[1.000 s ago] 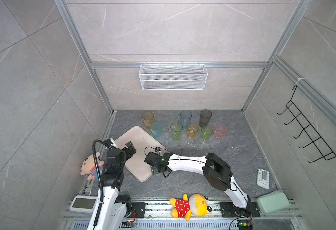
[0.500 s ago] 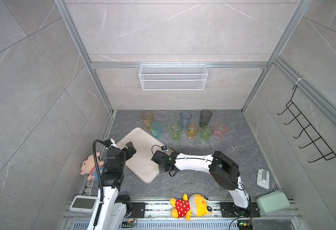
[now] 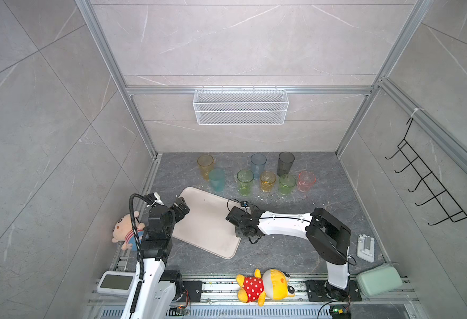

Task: Place the glasses into the tray
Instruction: Rotate the tray at the center of the table.

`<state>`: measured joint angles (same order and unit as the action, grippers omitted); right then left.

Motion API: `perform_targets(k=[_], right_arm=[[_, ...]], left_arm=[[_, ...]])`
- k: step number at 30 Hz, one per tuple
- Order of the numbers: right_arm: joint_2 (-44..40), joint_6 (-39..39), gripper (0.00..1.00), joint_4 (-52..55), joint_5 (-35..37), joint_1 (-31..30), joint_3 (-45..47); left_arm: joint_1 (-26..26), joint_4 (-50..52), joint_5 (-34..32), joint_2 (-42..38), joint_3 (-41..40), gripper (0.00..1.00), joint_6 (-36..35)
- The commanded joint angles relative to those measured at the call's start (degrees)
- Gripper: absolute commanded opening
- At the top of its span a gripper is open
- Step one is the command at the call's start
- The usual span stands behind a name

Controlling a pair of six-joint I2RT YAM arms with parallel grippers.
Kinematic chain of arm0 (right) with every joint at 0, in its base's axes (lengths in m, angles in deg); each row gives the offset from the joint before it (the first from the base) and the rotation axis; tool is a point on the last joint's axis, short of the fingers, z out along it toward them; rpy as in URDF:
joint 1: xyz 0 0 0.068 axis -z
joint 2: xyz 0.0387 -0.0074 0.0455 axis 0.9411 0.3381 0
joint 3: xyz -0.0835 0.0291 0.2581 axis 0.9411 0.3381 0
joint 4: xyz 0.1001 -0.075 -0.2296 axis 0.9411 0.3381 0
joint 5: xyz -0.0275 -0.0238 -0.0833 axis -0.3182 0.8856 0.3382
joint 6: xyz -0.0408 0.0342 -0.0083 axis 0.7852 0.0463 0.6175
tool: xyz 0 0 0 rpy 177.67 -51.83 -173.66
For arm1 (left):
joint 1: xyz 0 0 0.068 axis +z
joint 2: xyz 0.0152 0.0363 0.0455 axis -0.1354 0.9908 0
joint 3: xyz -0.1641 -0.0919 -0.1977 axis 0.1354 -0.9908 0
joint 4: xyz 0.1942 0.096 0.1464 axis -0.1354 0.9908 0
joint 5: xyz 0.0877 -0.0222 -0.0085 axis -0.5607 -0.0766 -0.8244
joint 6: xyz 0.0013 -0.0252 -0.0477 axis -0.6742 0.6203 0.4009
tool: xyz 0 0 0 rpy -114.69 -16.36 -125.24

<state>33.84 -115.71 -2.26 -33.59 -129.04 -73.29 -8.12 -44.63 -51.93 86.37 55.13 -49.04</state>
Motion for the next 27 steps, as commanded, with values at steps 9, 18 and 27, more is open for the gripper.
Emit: perform_targets(k=[9, 18, 27], right_arm=[[-4.8, 2.3, 0.15, 4.5, 1.4, 4.7, 6.3], [-7.2, 5.9, 0.11, 4.6, 1.7, 7.7, 9.7], [-8.6, 11.2, 0.06, 6.5, 0.5, 12.9, 10.8]], left_arm=[[0.0, -2.6, 2.5, 1.1, 1.2, 0.99, 0.1], [0.0, -3.2, 3.1, 2.1, 1.3, 0.99, 0.1], [0.0, -3.4, 3.2, 2.6, 1.2, 0.99, 0.2]])
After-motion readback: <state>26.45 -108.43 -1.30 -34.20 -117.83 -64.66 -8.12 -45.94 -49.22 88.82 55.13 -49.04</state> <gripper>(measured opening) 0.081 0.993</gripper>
